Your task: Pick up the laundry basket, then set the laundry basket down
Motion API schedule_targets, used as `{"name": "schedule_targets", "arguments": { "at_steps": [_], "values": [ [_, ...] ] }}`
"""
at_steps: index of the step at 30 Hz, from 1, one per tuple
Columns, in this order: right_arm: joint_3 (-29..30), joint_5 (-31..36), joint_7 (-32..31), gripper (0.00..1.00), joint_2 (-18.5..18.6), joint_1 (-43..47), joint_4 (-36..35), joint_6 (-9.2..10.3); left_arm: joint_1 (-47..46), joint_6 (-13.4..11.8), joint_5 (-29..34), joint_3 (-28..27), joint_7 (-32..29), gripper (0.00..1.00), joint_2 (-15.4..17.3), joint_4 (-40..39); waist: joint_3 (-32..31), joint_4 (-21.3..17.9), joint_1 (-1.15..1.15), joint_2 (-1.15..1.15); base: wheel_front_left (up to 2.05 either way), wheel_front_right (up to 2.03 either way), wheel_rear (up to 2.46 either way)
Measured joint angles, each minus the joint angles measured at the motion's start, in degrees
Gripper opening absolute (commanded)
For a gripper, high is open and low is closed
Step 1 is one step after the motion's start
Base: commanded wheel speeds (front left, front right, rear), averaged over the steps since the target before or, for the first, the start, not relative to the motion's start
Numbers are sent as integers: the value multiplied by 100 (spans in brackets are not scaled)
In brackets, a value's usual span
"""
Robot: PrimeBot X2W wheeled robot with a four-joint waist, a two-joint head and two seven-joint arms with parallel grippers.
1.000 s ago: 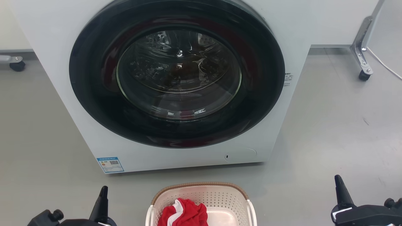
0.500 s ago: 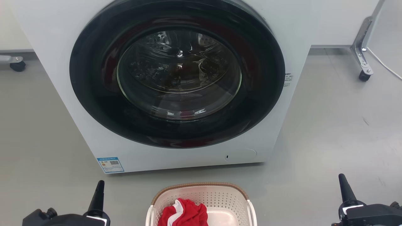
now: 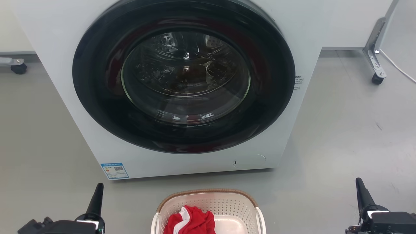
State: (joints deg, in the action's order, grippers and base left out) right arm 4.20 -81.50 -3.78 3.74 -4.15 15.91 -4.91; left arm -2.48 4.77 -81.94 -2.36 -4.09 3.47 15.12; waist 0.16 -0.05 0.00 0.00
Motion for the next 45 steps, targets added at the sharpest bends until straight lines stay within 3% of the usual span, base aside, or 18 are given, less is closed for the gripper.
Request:
{"name": "schedule_targets", "arguments": {
  "at_steps": [12,45],
  "values": [
    [332,-979,-260,0,-111,-77,116,-191,-192,194,-891,-277,-238,0,-90,157,-6,4,0,0,0,0,0],
    [343,-1000,-271,0,-120,-110,120,-192,-201,231,-977,-287,-238,0,-99,172,-6,4,0,0,0,0,0]
  ]
}}
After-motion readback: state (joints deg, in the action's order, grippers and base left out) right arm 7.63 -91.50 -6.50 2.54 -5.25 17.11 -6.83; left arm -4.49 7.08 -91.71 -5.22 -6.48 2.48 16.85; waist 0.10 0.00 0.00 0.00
